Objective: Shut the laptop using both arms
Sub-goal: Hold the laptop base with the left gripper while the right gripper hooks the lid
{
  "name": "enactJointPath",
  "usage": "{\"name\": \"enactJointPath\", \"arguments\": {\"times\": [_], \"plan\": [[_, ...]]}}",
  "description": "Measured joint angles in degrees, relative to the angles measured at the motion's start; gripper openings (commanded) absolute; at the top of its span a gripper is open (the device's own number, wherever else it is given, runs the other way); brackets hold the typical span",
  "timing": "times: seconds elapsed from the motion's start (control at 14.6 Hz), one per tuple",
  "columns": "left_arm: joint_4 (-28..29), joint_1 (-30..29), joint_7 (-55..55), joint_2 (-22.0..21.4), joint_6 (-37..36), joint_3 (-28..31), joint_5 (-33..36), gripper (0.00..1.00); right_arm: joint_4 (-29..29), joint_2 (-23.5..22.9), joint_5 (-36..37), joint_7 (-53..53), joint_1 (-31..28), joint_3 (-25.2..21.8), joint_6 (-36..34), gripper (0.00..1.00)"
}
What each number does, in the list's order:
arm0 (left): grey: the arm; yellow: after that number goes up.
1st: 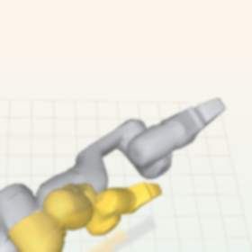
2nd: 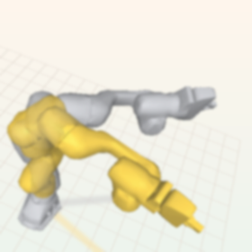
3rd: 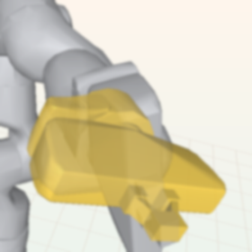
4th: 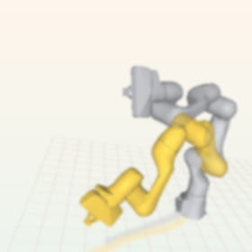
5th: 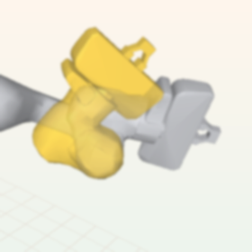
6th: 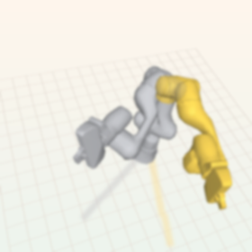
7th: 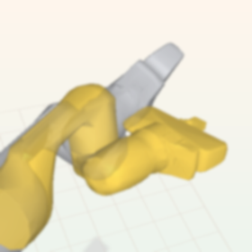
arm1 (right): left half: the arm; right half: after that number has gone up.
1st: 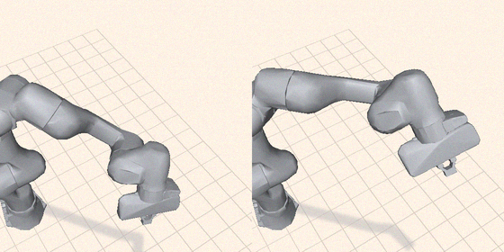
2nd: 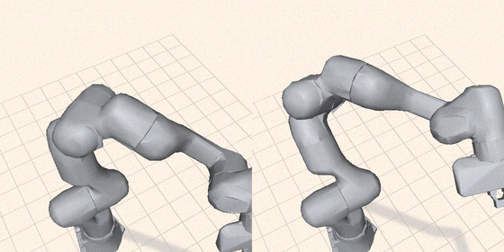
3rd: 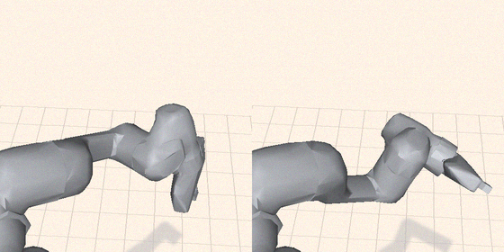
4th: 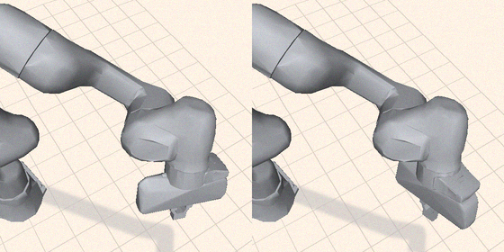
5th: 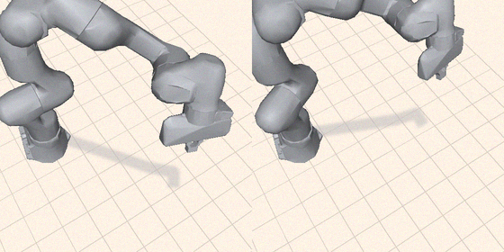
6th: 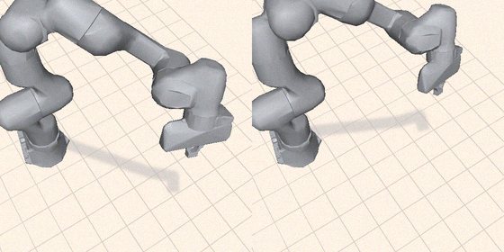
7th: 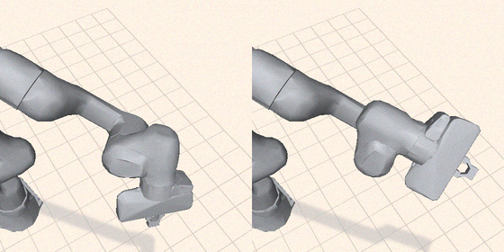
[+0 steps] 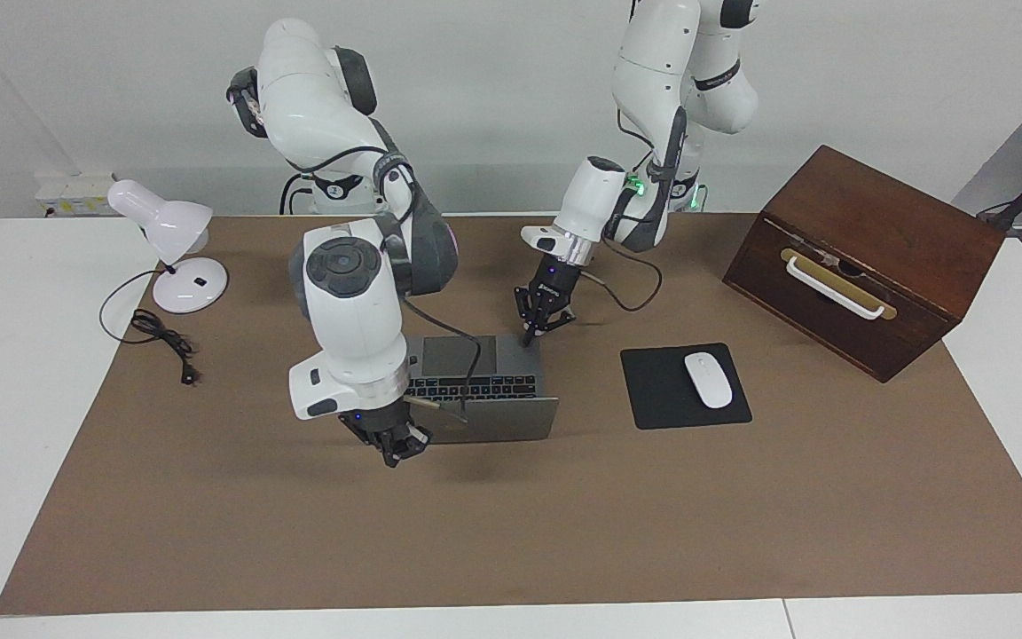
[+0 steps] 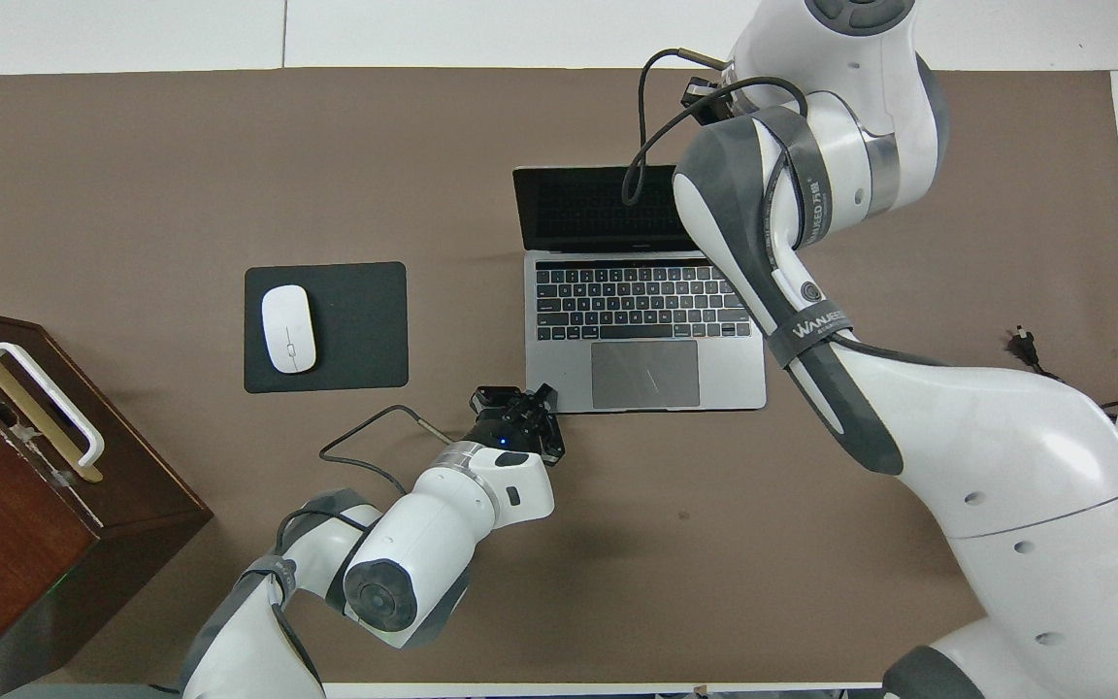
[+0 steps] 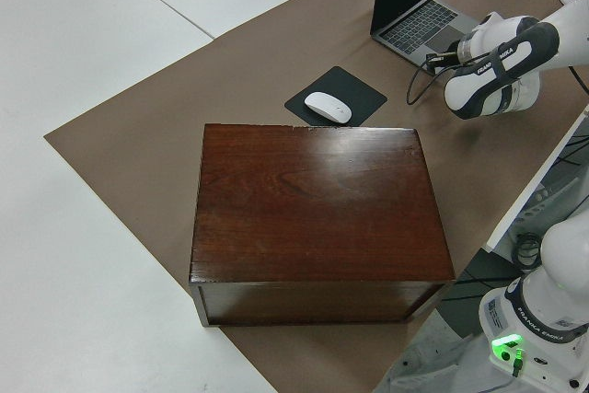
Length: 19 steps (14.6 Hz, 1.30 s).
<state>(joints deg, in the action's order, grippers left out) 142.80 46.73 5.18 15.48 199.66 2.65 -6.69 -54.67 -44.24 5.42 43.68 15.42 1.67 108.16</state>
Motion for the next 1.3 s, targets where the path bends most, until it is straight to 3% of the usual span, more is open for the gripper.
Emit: {"name": "enactJointPath", "arguments": {"times": [0.62, 1.3], "plan": [[0.1, 0.0, 1.1, 0.2, 0.5, 0.0, 0.0, 0.00, -0.8, 0.3, -0.3, 0.0, 0.0, 0.0, 0.0, 0.00], [0.2, 0.0, 1.5, 0.3, 0.9, 0.0, 0.0, 0.00, -1.5, 1.1, -11.1, -0.1, -1.6, 0.0, -5.1, 0.00]]}}
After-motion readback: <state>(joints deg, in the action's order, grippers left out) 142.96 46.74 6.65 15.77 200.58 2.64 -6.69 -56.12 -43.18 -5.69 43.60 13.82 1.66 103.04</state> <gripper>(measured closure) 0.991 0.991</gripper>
